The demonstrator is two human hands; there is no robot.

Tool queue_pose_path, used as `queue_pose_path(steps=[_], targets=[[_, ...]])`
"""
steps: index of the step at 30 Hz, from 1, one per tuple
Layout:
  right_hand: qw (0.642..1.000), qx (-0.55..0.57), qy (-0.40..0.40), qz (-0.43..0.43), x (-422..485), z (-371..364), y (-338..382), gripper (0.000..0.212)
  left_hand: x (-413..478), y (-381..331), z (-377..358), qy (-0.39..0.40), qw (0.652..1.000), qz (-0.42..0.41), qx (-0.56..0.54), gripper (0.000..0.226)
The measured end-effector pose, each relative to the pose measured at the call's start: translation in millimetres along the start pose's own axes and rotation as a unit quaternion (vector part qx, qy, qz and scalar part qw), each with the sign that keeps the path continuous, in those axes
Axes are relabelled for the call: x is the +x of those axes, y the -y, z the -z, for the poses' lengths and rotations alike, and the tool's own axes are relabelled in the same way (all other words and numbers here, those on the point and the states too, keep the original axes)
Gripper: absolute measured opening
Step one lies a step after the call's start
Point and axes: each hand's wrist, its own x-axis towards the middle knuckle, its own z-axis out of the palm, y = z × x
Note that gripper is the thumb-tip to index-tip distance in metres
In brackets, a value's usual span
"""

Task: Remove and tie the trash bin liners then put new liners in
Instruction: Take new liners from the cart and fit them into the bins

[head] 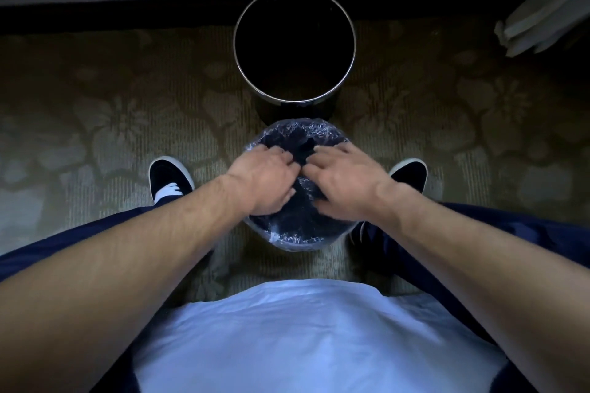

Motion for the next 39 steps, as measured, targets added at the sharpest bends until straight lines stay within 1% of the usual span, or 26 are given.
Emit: queue_pose_path(steps=[2, 4, 7, 9, 10, 11, 13, 15, 16, 18, 19, 21, 23, 24, 25, 26, 28, 30, 31, 32, 34, 36, 39], targets=[[0.992, -0.063, 0.107, 0.000, -5, -12, 5, 0.073, -3, -3, -7, 0.092, 0.994, -0.014, 0.066, 0.060], [0.977, -0.104, 0.183, -0.022, -9, -27, 6, 0.080, -9, 0, -10, 0.159, 0.979, -0.001, 0.130, 0.064], [0.954, -0.151, 0.254, -0.057, -16, -32, 5, 0.086, -20, 12, -8, 0.210, 0.957, 0.013, 0.201, 0.068], [0.947, -0.162, 0.272, -0.064, -20, -24, 7, 0.084, -29, 14, -5, 0.211, 0.950, 0.006, 0.231, 0.071], [0.952, -0.156, 0.257, -0.061, -21, -19, 8, 0.079, -31, 13, -5, 0.199, 0.952, 0.005, 0.233, 0.071], [0.961, -0.147, 0.226, -0.052, -19, -13, 9, 0.070, -31, 10, -5, 0.179, 0.958, 0.002, 0.223, 0.067], [0.983, -0.126, 0.134, -0.026, -11, -4, 10, 0.048, -29, -2, -7, 0.124, 0.975, -0.021, 0.185, 0.056], [0.995, -0.078, 0.054, -0.014, 0, 2, 9, 0.036, -24, -18, -11, 0.087, 0.989, -0.034, 0.119, 0.048], [0.998, -0.044, 0.033, -0.012, 7, 3, 7, 0.036, -24, -26, -11, 0.085, 0.993, -0.034, 0.072, 0.045], [0.998, 0.049, 0.021, -0.025, 20, 4, 2, 0.049, -24, -39, -14, 0.118, 0.992, -0.036, -0.019, 0.046], [0.992, 0.114, 0.014, -0.049, 24, 5, -2, 0.057, -26, -43, -17, 0.144, 0.987, -0.042, -0.053, 0.048], [0.958, 0.259, -0.016, -0.122, 32, 9, -9, 0.068, -32, -47, -23, 0.203, 0.974, -0.065, -0.079, 0.050], [0.921, 0.347, -0.043, -0.172, 36, 13, -17, 0.065, -38, -45, -27, 0.238, 0.966, -0.090, -0.054, 0.053], [0.915, 0.361, -0.041, -0.178, 36, 15, -18, 0.062, -41, -43, -25, 0.242, 0.964, -0.097, -0.043, 0.055], [0.917, 0.355, -0.033, -0.178, 34, 16, -18, 0.060, -44, -40, -23, 0.236, 0.966, -0.102, -0.039, 0.056], [0.926, 0.333, -0.026, -0.176, 31, 17, -16, 0.056, -45, -36, -20, 0.213, 0.971, -0.105, -0.043, 0.055], [0.945, 0.282, -0.025, -0.161, 24, 18, -14, 0.039, -43, -24, -13, 0.121, 0.986, -0.090, -0.066, 0.051], [0.946, 0.281, -0.038, -0.156, 19, 19, -16, 0.024, -37, -9, -5, 0.016, 0.994, -0.042, -0.101, 0.045], [0.940, 0.295, -0.054, -0.163, 18, 21, -18, 0.021, -33, 0, 0, -0.024, 0.991, -0.007, -0.130, 0.041], [0.929, 0.317, -0.077, -0.176, 17, 26, -22, 0.020, -28, 11, 6, -0.059, 0.983, 0.031, -0.170, 0.038], [0.888, 0.384, -0.137, -0.212, 16, 34, -31, 0.019, -18, 31, 21, -0.118, 0.952, 0.107, -0.260, 0.033], [0.842, 0.442, -0.197, -0.240, 18, 42, -39, 0.020, -8, 47, 37, -0.170, 0.912, 0.178, -0.327, 0.031], [0.785, 0.482, -0.266, -0.285, 27, 50, -52, 0.026, 10, 64, 55, -0.218, 0.845, 0.266, -0.409, 0.031]])
